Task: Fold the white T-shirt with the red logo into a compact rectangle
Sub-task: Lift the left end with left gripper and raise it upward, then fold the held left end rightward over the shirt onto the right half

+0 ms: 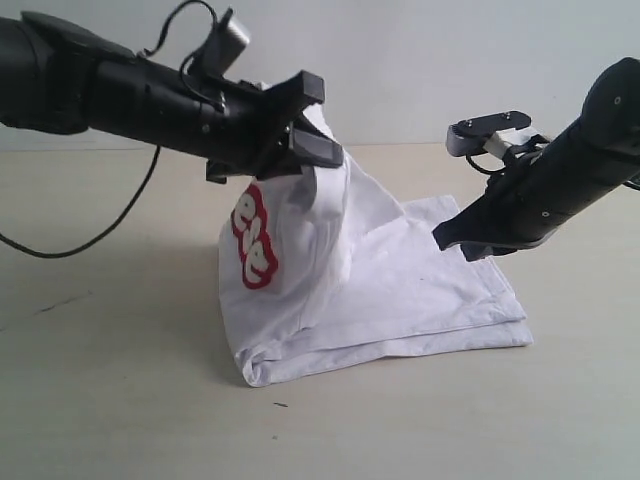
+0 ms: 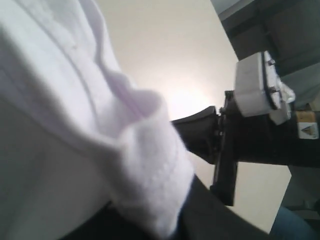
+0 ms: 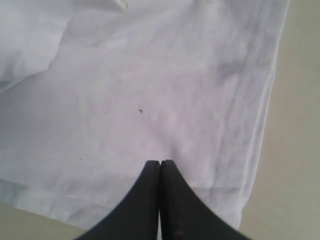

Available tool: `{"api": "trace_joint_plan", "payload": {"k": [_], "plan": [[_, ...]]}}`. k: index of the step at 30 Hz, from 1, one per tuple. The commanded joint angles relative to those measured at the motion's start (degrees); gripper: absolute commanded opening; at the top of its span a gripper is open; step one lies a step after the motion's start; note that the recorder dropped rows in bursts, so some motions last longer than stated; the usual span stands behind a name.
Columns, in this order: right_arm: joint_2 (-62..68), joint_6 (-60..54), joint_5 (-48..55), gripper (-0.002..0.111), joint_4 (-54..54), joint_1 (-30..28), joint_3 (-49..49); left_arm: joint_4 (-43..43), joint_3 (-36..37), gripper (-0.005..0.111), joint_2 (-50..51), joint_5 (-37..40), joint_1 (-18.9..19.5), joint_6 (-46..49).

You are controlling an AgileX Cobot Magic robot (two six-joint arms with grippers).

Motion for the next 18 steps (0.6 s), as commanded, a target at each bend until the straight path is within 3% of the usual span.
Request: {"api": "trace_joint_plan", "payload": {"k": [1, 10, 12, 18], "plan": [[-0.1, 0.4, -0.5, 0.000, -0.4, 0.1, 0.2, -3.4, -0.5, 0.000, 4.5, -1.8, -2.6, 0.7], [-0.1, 0.5, -0.3, 0.000, -0.4, 0.1, 0.2, -16.0, -5.4, 0.002, 12.7, -3.0, -7.4, 6.9], [-0.1, 0.5, -0.3, 0.000, -0.4, 0.1, 0.2, -16.0, -7.6, 0.011, 14.3, -2.1, -8.3, 6.9], [-0.1, 4.4, -1.5, 0.000, -3.7, 0.0, 0.2, -16.1, -11.0, 0.056, 15.9, -1.0, -9.3, 6.9]]}}
